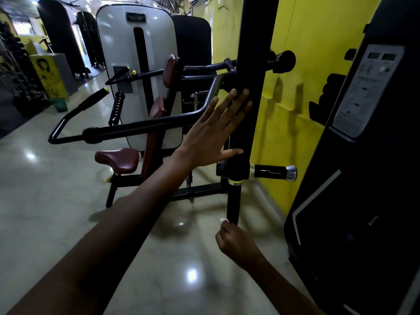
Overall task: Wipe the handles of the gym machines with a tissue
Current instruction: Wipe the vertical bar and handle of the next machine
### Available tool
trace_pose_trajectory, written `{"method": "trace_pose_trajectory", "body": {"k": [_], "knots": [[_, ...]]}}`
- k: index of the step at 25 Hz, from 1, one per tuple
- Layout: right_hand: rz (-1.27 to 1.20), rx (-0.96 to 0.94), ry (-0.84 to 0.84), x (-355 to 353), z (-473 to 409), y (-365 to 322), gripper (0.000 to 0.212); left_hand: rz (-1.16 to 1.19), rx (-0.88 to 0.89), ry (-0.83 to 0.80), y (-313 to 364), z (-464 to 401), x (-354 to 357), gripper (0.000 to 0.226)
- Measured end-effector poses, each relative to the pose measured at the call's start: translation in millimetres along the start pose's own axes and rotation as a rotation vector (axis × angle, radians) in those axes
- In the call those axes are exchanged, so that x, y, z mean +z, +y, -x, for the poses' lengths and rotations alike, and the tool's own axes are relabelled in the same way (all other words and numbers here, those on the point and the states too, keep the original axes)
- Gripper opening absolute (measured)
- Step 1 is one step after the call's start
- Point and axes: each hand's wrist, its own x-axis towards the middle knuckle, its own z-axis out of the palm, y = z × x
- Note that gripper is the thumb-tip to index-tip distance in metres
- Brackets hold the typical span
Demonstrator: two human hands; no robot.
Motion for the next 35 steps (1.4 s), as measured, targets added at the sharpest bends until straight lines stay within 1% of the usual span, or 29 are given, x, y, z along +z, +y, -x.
{"method": "trace_pose_trajectory", "body": {"k": [1, 3, 4, 6, 8, 10, 14, 18, 21, 24, 26, 27, 28, 29, 30, 32, 33, 35], "knots": [[-0.008, -0.014, -0.006, 0.0, 0.2, 0.1, 0.028, -0.002, -0.001, -0.002, 0.2, 0.0, -0.1, 0.095], [-0.042, -0.017, 0.072, -6.2, -4.6, 11.9, 0.025, -0.001, -0.001, -0.003, -0.1, 0.4, -0.4, 0.095], [-0.063, 0.009, 0.135, -15.7, -9.6, 22.9, 0.022, 0.003, -0.003, -0.001, -0.7, 0.6, 0.0, 0.095], [-0.058, 0.075, 0.234, -36.8, -23.4, 48.2, 0.027, 0.007, -0.002, 0.004, -1.4, 1.2, -0.2, 0.095], [-0.009, 0.133, 0.262, -55.8, -36.2, 67.6, 0.026, -0.001, 0.0, 0.008, -1.6, 1.9, -0.1, 0.095], [0.015, 0.154, 0.212, -62.6, -43.2, 70.2, 0.02, -0.003, 0.002, 0.011, -2.2, 2.8, 0.1, 0.095], [0.063, 0.176, 0.101, -54.3, -48.7, 48.7, 0.013, 0.008, 0.004, 0.017, -2.8, 1.5, 0.3, 0.096], [0.042, 0.236, 0.036, -45.1, -54.9, 32.2, 0.017, 0.003, 0.018, 0.01, -2.6, 0.0, 0.8, 0.095], [0.038, 0.23, -0.074, -26.3, -52.0, 15.8, 0.021, 0.005, 0.022, 0.02, -3.7, 0.3, 1.6, 0.095], [0.1, 0.199, -0.19, -2.3, -41.5, -3.4, 0.019, -0.001, 0.024, 0.014, -3.4, -0.2, 1.4, 0.095], [0.14, 0.171, -0.282, 10.3, -35.5, -12.7, 0.027, -0.001, 0.021, 0.012, -3.4, -0.6, 0.4, 0.095], [0.151, 0.152, -0.302, 12.9, -32.0, -15.3, 0.032, -0.002, 0.021, 0.012, -3.5, -0.5, 0.2, 0.095], [0.147, 0.133, -0.27, 12.6, -27.4, -14.8, 0.034, -0.002, 0.021, 0.012, -3.3, 0.0, 0.4, 0.096], [0.103, 0.122, -0.186, 8.6, -21.6, -11.1, 0.034, -0.002, 0.022, 0.014, -3.0, 0.6, 1.2, 0.096], [-0.004, 0.13, -0.051, 4.9, -13.6, -5.5, 0.031, 0.001, 0.021, 0.015, -2.7, 0.7, 1.2, 0.096], [-0.321, 0.214, 0.336, -5.7, 3.8, 8.5, 0.017, 0.005, 0.017, 0.016, -3.2, -0.1, 0.3, 0.095], [-0.506, 0.34, 0.482, -13.2, 10.4, 16.0, 0.015, 0.005, 0.014, 0.014, -3.4, 0.0, 0.3, 0.095], [-0.964, 0.732, 0.685, -25.3, 13.8, 32.9, 0.02, 0.001, 0.009, 0.006, -2.8, 0.7, -0.5, 0.095]]}}
